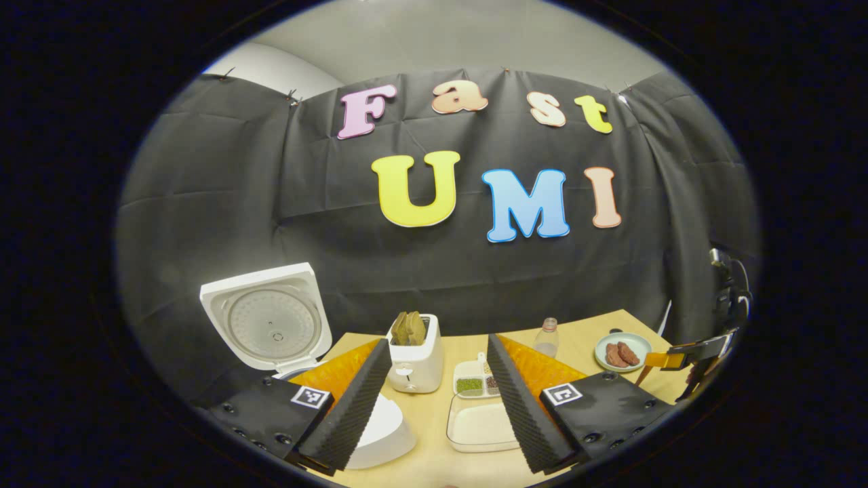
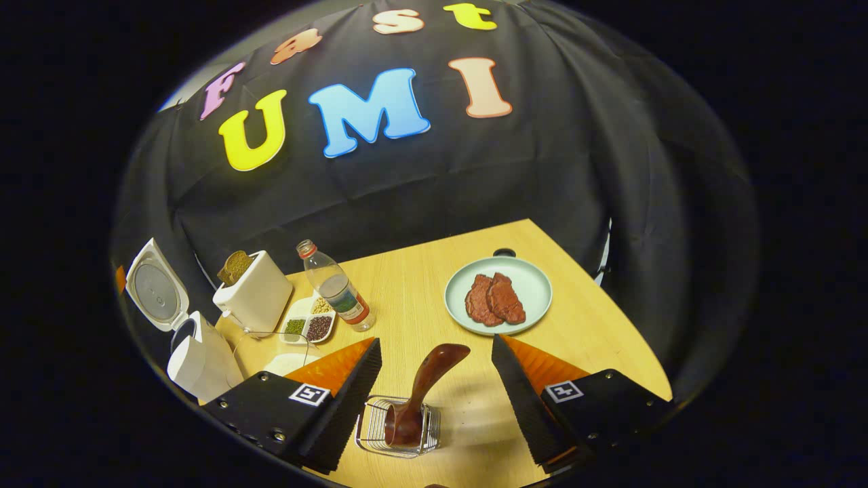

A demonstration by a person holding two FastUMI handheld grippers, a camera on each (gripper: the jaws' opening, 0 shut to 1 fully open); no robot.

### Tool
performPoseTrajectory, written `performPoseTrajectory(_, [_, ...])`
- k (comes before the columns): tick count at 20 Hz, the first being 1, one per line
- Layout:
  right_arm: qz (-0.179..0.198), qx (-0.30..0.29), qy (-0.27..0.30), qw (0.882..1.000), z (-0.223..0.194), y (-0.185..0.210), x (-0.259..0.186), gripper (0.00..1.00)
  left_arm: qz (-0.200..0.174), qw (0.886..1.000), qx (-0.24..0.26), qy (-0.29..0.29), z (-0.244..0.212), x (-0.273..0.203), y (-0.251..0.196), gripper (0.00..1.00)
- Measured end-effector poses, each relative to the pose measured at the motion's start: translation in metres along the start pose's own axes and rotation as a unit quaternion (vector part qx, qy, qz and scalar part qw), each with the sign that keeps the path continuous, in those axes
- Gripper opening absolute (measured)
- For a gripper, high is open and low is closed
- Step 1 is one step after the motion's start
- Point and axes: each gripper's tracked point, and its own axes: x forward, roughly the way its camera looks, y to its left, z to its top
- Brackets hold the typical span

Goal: Close the left gripper, press the button to open the rice cooker; take a wooden spoon from the chopstick holder with the right hand, scoop a spoonful of rice and pour it into the rice cooker, then put the wooden spoon back into the chopstick holder.

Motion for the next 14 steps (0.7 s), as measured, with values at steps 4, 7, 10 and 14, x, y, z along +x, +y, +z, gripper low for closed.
performPoseTrajectory(4, [0.007,0.027,0.029,0.999,-0.020,-0.001,0.025,0.99,0.005,1.000,0.005,0.001,0.004,0.001,0.000,0.94])
performPoseTrajectory(7, [0.011,0.035,0.045,0.998,-0.025,0.002,0.036,0.77,0.009,1.000,0.005,0.001,0.005,0.001,0.004,0.95])
performPoseTrajectory(10, [0.024,0.044,0.054,0.997,-0.027,0.006,0.037,0.48,0.005,1.000,0.000,-0.006,0.007,0.000,0.004,1.00])
performPoseTrajectory(14, [0.048,0.077,0.067,0.994,-0.030,0.023,0.027,0.18,0.001,1.000,-0.004,-0.011,0.009,-0.002,0.004,0.95])
